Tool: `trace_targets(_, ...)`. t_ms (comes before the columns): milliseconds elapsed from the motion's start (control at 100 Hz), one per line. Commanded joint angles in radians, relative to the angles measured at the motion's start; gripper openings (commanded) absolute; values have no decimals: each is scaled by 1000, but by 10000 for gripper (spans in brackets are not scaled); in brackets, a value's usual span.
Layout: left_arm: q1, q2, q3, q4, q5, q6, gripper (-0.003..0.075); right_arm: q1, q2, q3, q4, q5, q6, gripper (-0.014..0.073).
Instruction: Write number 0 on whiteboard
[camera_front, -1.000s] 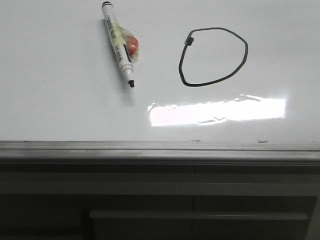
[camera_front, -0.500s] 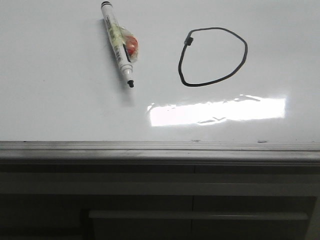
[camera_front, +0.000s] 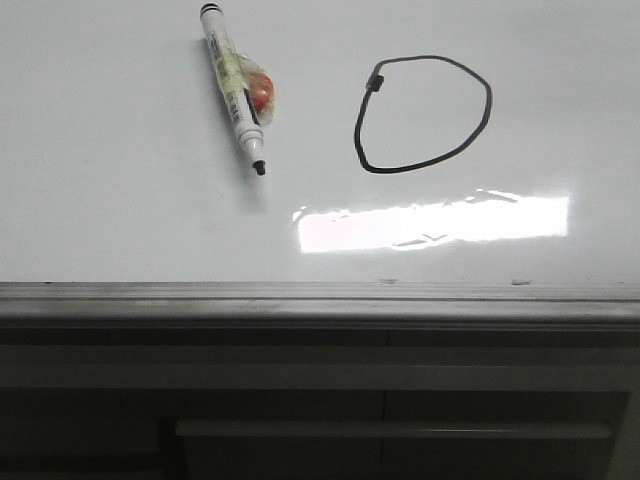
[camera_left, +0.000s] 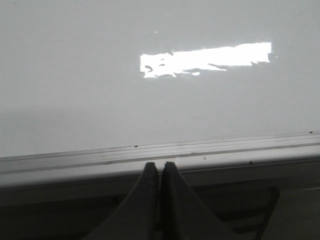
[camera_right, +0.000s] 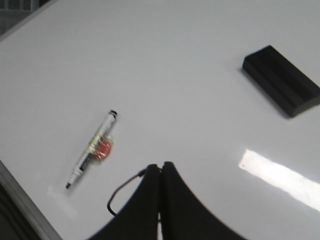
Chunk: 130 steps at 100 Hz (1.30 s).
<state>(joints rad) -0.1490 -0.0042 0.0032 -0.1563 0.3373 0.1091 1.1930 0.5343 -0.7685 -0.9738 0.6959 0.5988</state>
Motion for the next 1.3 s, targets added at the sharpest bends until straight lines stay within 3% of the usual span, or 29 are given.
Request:
trace_targets(0,1,-27,34,-20,-38,0,-20,-11,-12,20,-68,-18,3,-69)
trace_targets(180,1,-27,34,-20,-38,0,-20,-142,-64,179,-81,-255,3,-69)
trace_targets(320,1,-27,34,-20,-38,0,-20,-367,-93,268,95,-501,-4,-69)
trace_targets(440,1,-27,34,-20,-38,0,-20,-552,-123,345,254,-696,-89,-69)
trace_targets(620,1,-27,34,-20,-38,0,-20,-793,-166,536,280,-918,-104,-69)
trace_targets(770,1,-27,34,-20,-38,0,-20,-966,-276,717,421,-1077,-104,-69)
trace_targets(870,1,-27,34,-20,-38,0,-20,-1025,-359,797,493,-1064,-151,-69)
trace_targets(930,1,-27,34,-20,-38,0,-20,-1046,-397,789,514,-966,-193,-69)
trace_targets(1050,1,-27,34,-20,-38,0,-20,-1055,-438,792,686,-859,-363,-69)
trace_targets(1290,1,-27,34,-20,-38,0,-20,-1055,-472,793,715,-621,-374,-69)
